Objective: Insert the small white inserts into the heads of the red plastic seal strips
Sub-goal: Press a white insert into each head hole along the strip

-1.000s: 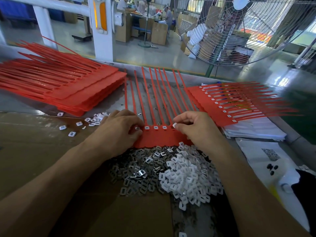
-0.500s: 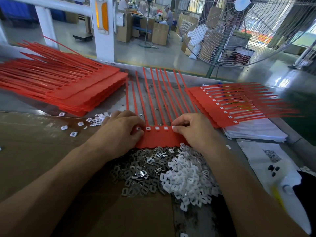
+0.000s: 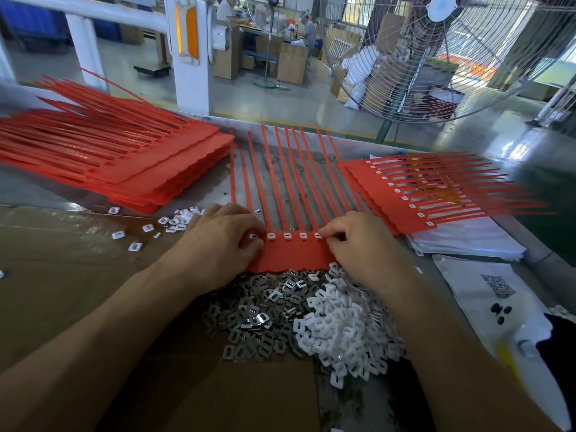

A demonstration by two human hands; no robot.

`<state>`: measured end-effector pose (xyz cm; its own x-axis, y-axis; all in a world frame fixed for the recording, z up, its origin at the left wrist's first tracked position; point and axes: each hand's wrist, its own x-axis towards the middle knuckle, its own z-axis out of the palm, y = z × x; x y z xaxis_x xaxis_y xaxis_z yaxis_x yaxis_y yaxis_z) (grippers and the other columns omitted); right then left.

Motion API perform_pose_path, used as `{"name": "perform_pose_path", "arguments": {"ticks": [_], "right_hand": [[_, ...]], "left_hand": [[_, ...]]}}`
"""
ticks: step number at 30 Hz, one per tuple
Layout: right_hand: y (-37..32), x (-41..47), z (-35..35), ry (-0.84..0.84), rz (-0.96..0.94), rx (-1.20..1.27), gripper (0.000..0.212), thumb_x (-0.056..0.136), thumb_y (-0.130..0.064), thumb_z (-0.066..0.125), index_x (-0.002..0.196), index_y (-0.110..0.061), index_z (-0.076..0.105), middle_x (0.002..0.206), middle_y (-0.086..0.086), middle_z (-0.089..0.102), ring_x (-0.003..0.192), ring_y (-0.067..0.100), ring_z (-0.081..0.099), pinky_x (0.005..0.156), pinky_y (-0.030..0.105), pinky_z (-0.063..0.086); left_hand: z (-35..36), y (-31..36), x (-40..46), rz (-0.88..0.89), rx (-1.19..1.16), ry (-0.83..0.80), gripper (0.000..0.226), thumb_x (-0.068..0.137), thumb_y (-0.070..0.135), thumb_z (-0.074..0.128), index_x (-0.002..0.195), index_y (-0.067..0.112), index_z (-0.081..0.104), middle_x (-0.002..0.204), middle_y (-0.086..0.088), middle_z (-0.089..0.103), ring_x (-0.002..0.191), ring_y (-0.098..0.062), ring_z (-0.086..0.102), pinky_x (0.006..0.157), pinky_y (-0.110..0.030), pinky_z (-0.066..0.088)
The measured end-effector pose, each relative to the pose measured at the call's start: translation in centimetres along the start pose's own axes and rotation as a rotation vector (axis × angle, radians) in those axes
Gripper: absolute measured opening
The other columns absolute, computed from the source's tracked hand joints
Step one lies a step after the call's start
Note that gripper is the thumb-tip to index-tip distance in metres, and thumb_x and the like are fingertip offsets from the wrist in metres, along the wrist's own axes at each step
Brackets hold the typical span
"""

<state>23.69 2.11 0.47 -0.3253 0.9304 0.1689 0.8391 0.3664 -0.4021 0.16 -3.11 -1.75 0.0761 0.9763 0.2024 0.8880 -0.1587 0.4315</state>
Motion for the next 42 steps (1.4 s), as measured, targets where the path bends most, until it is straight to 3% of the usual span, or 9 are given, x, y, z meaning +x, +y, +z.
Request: {"name": "perform_pose_path", "arguments": {"ticks": [4,10,15,20,23,26,31,36,42], "right_hand": [[-1.2,-0.3,0.0,-0.033,-0.068,-0.227,0.031,0.098,-0.009,0.055,0.116,-0.021,0.078,0.112,0.003,0.065,0.099,0.025,0.065,0.086,0.043,0.056],[-2.2,-0.4,-0.1,-0.071,-0.046,-0.360,0.031,0.097,-0.007,0.055,0.116,-0.022,0.074,0.109,0.001,0.057,0.100,0.024,0.061,0.075,0.037,0.052],[-3.1,-0.5,0.2,-0.076,-0.063,-0.403,0.022,0.094,-0.003,0.051,0.101,-0.016,0.068,0.091,-0.001,0.046,0.092,0.024,0.057,0.069,0.034,0.038],[-0.9,-0.5,-1.0,-0.135,-0.054,-0.175,0.030,0.101,-0.012,0.054,0.122,-0.024,0.072,0.117,-0.003,0.064,0.107,0.017,0.063,0.094,0.037,0.052],[1.0,-1.0,-2.1,-0.184,-0.062,0.088,0.025,0.101,-0.019,0.063,0.118,-0.034,0.072,0.109,-0.021,0.070,0.098,-0.004,0.064,0.084,0.021,0.050],[2.2,-1.1,-2.9,-0.298,-0.098,0.183,0.014,0.094,-0.025,0.075,0.098,-0.038,0.076,0.088,-0.023,0.073,0.082,-0.008,0.067,0.068,0.009,0.045],[2.5,-1.1,-3.5,-0.421,-0.143,0.213,0.011,0.090,-0.028,0.080,0.094,-0.039,0.078,0.087,-0.020,0.074,0.078,-0.002,0.068,0.068,0.014,0.047],[2.3,-1.1,-3.3,-0.405,-0.132,0.170,0.014,0.088,-0.025,0.082,0.090,-0.039,0.078,0.086,-0.016,0.072,0.074,-0.001,0.064,0.067,0.017,0.044],[2.4,-1.0,-3.2,-0.398,-0.103,0.175,0.014,0.085,-0.026,0.084,0.086,-0.036,0.075,0.083,-0.023,0.071,0.075,0.000,0.066,0.072,0.026,0.052]], "left_hand": [[0.0,0.0,0.0,0.003,-0.001,-0.006,0.029,0.096,0.044,0.054,0.124,0.041,0.062,0.134,0.014,0.050,0.128,-0.013,0.039,0.113,-0.046,0.033],[-0.1,0.1,0.0,-0.004,0.007,-0.008,0.030,0.097,0.043,0.054,0.125,0.041,0.062,0.137,0.014,0.050,0.129,-0.014,0.039,0.114,-0.044,0.031],[-0.2,0.3,-0.3,-0.007,0.004,0.002,0.029,0.097,0.043,0.055,0.125,0.040,0.063,0.136,0.014,0.051,0.127,-0.014,0.041,0.113,-0.044,0.032],[-0.1,0.2,-0.2,-0.005,-0.001,0.012,0.028,0.097,0.043,0.054,0.123,0.039,0.063,0.134,0.013,0.052,0.125,-0.015,0.043,0.112,-0.044,0.033],[0.0,0.1,-0.1,-0.009,-0.004,0.017,0.027,0.096,0.043,0.055,0.121,0.040,0.064,0.133,0.014,0.053,0.125,-0.015,0.043,0.112,-0.044,0.033],[0.0,0.1,0.0,-0.003,-0.013,0.020,0.026,0.096,0.043,0.056,0.120,0.040,0.065,0.131,0.014,0.054,0.125,-0.014,0.044,0.112,-0.046,0.034],[0.0,-0.1,0.0,0.007,-0.019,0.021,0.025,0.095,0.043,0.056,0.119,0.040,0.065,0.130,0.014,0.054,0.123,-0.014,0.044,0.111,-0.046,0.035],[-0.1,-0.1,0.0,0.011,-0.019,0.014,0.026,0.096,0.044,0.055,0.119,0.040,0.065,0.130,0.015,0.054,0.122,-0.013,0.043,0.110,-0.045,0.036],[-0.1,0.1,0.0,-0.001,-0.021,0.015,0.026,0.096,0.044,0.055,0.119,0.040,0.065,0.131,0.015,0.053,0.124,-0.013,0.042,0.111,-0.043,0.034]]}}
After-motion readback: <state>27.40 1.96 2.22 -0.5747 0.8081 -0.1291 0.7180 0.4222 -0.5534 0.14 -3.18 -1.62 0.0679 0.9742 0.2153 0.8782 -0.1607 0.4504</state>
